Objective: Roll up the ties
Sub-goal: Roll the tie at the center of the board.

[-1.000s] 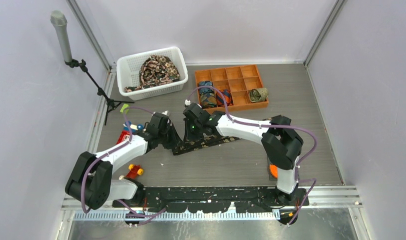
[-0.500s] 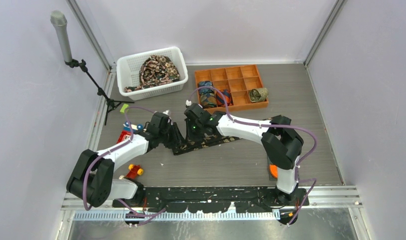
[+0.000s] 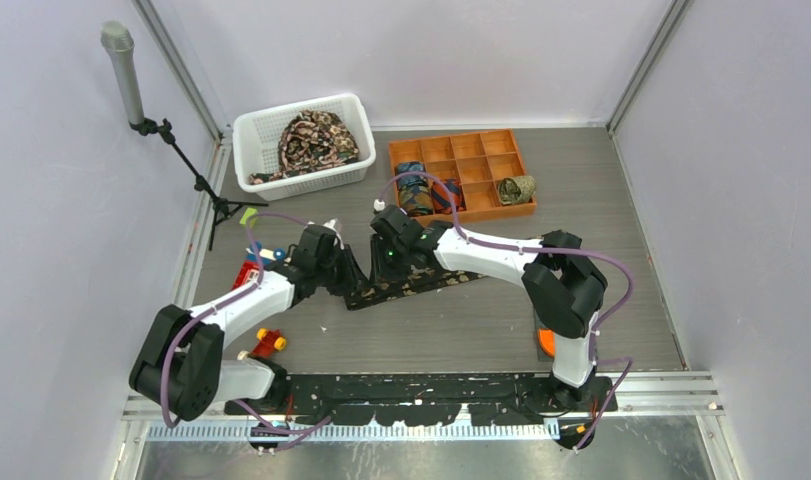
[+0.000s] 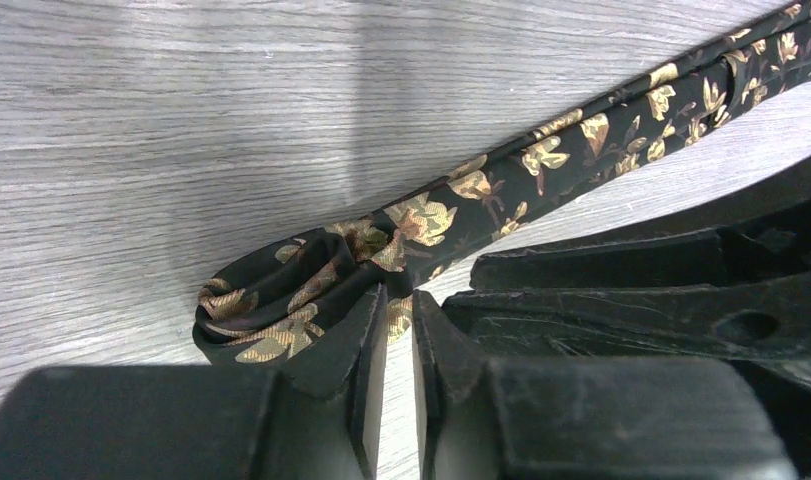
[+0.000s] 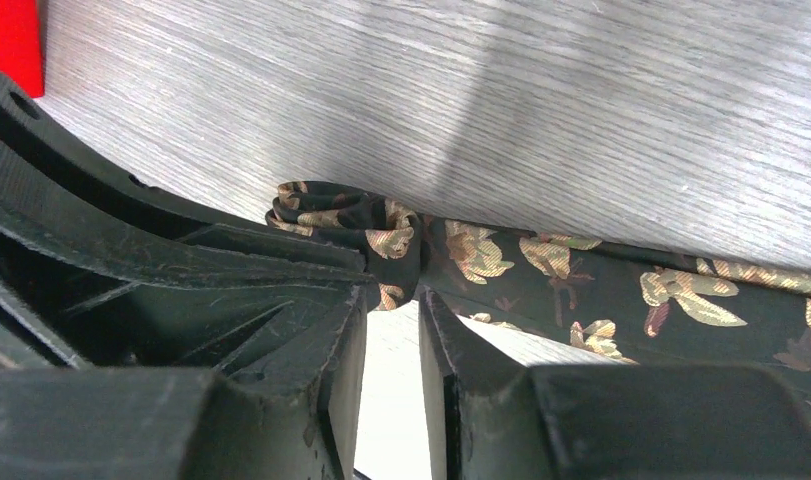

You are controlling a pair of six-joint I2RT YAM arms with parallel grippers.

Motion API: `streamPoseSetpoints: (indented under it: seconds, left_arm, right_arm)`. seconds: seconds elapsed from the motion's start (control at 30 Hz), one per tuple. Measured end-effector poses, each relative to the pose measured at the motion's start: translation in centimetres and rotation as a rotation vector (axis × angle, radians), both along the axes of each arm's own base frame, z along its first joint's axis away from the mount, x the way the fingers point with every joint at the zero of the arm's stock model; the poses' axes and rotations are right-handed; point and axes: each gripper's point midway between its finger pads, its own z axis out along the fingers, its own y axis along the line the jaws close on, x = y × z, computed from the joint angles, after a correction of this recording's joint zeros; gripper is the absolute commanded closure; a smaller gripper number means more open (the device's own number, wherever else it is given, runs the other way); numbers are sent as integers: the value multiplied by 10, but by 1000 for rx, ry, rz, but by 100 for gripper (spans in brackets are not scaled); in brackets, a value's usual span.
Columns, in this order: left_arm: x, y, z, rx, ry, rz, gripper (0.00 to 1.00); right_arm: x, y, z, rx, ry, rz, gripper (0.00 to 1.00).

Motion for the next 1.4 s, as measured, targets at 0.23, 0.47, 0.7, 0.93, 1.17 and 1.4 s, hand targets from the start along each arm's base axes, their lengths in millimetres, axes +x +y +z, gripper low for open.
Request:
streamPoseSetpoints:
  seconds: [0.23, 0.47, 0.7, 0.93, 1.17, 1.4]
  left_arm:
    - [0, -1, 6, -15, -22, -4, 100]
    - [-2, 0, 7, -17, -26, -4, 100]
    - [-5, 3, 6, -10, -33, -2, 100]
    - [-8, 0, 16, -42, -55, -20, 100]
    - [-12, 7, 23, -14, -90, -29, 61]
    - [-3, 30, 40, 123, -169, -23, 51]
  right_arm:
    - [-1, 1, 0, 5, 6, 12, 65]
    - [-3, 1, 0, 14, 21, 29, 64]
    - [2, 4, -10, 11, 45, 40, 64]
    - [4, 9, -11, 34, 57, 52, 64]
    - [2, 15, -14, 59, 81, 73, 66]
    - [-8, 18, -27, 56, 131, 100, 69]
